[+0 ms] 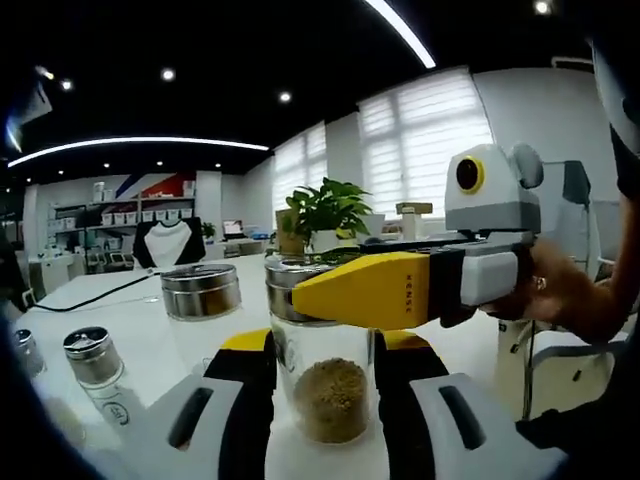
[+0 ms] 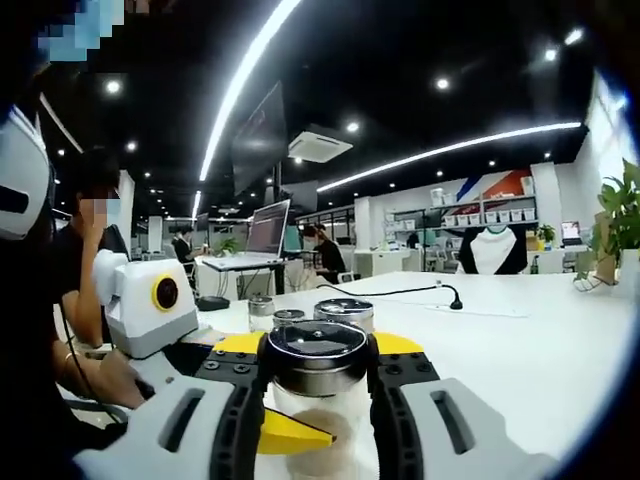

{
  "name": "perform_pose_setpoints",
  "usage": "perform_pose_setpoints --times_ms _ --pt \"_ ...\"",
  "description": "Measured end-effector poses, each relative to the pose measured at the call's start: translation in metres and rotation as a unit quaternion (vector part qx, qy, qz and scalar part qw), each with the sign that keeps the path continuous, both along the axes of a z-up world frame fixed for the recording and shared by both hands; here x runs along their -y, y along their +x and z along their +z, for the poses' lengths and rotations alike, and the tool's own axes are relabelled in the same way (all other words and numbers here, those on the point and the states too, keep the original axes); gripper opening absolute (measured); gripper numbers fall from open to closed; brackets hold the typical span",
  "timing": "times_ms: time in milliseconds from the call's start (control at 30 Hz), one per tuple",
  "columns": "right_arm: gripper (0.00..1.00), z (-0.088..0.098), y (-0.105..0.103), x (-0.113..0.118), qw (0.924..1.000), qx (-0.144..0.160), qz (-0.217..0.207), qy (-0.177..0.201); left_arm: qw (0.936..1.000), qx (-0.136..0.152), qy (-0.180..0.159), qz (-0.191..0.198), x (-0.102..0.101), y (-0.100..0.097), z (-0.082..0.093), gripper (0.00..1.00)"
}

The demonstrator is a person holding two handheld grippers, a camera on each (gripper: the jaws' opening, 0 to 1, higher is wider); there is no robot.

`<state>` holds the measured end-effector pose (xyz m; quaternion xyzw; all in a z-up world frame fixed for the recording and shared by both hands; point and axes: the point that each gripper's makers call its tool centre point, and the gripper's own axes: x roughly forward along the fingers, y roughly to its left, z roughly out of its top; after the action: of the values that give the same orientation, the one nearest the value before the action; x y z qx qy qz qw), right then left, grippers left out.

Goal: Rotate the seasoning bottle until the label or dispensing opening points toward the visible target arrow and the bottle remains upright within the marked orientation range

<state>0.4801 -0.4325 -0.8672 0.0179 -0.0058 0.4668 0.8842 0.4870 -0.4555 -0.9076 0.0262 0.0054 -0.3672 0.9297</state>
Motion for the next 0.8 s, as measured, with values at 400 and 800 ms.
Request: perform_pose_setpoints --times_ms 400,800 --pt "0.37 -0.012 0.005 -0.001 0.9966 -0.017 -0.080 -0.004 0.9992 -0.008 -0.013 0.038 0.000 -0.003 -0.004 0.40" --pt "0.38 -0.012 0.008 -0.001 0.9942 -0.024 -0.105 -0.004 0.9979 -0.013 -0.025 0.059 -0.003 -0.005 -0.003 0.40"
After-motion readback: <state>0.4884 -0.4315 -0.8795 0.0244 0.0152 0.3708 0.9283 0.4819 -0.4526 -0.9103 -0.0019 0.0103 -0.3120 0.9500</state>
